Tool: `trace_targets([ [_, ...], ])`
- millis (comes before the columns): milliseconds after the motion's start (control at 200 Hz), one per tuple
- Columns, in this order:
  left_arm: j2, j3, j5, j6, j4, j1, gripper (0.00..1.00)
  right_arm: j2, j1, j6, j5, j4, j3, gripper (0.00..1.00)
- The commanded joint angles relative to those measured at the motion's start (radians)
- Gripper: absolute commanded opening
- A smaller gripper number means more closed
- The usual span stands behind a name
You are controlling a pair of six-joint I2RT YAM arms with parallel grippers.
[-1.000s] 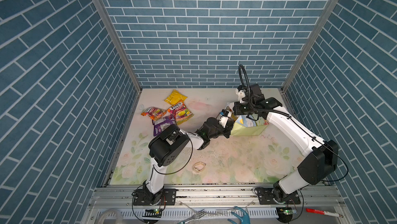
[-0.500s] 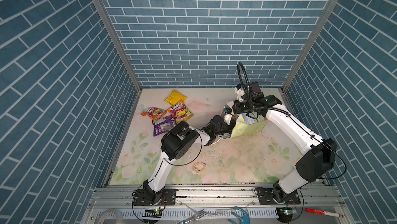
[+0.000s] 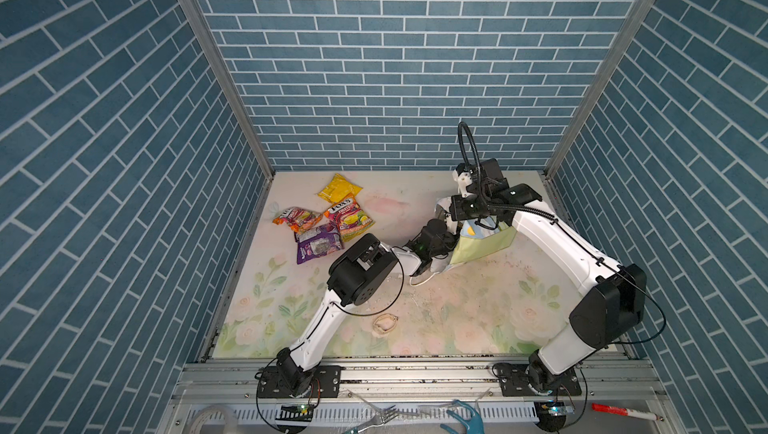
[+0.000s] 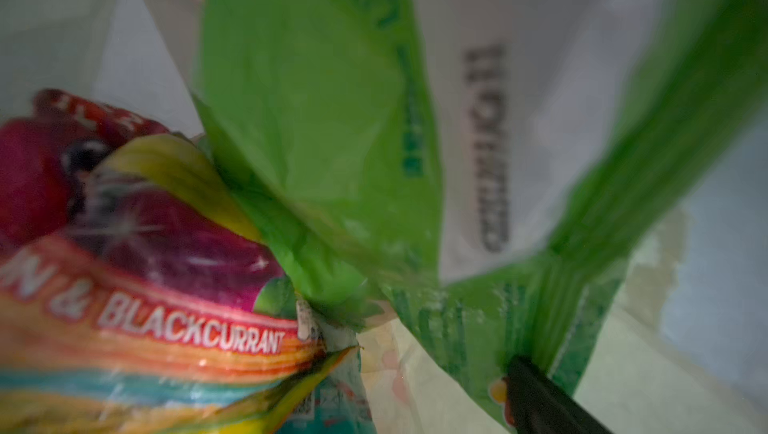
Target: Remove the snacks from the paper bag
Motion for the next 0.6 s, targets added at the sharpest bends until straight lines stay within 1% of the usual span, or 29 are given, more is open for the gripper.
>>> trace_targets([
  [0,0.05,0.048,-0.047,-0.017,-0.042,-0.005,0.98,-0.049,0.015,0.051,-0.09,0.093,-0.006,0.0],
  [45,0.053,0.048,-0.061,-0.013,-0.049,-0.007,0.93,-0.063,0.015,0.052,-0.083,0.092,-0.017,0.0],
  [85,0.053,0.045,-0.074,-0.006,-0.063,-0.005,0.85,-0.076,0.015,0.054,-0.079,0.097,-0.031,0.0],
  [125,0.052,0.046,-0.084,-0.001,-0.089,-0.003,0.73,-0.086,0.015,0.054,-0.078,0.1,-0.045,0.0],
  [200,0.05,0.043,-0.076,0.022,-0.104,0.004,0.57,-0.101,0.014,0.055,-0.071,0.105,-0.066,0.0],
  [215,0.047,0.038,-0.078,0.028,-0.104,0.006,0.55,-0.103,0.014,0.054,-0.068,0.105,-0.069,0.0],
  [255,0.036,0.025,-0.09,0.042,-0.112,0.007,0.45,-0.109,0.013,0.051,-0.058,0.103,-0.076,0.0],
  [300,0.018,0.007,-0.1,0.058,-0.115,0.009,0.32,-0.112,0.013,0.048,-0.042,0.097,-0.081,0.0],
  [350,-0.004,-0.018,-0.107,0.079,-0.109,0.011,0.23,-0.113,0.013,0.042,-0.025,0.089,-0.084,0.0],
  [375,-0.018,-0.031,-0.111,0.09,-0.106,0.013,0.15,-0.112,0.013,0.039,-0.017,0.085,-0.084,0.0],
  [400,-0.032,-0.041,-0.114,0.098,-0.108,0.012,0.05,-0.109,0.013,0.035,-0.01,0.08,-0.085,0.0],
  [420,-0.043,-0.05,-0.117,0.106,-0.11,0.013,0.0,-0.107,0.013,0.032,-0.003,0.075,-0.086,0.0],
  [595,-0.156,-0.137,-0.128,0.185,-0.144,0.024,0.0,-0.1,0.013,0.02,0.025,0.055,-0.092,0.0],
])
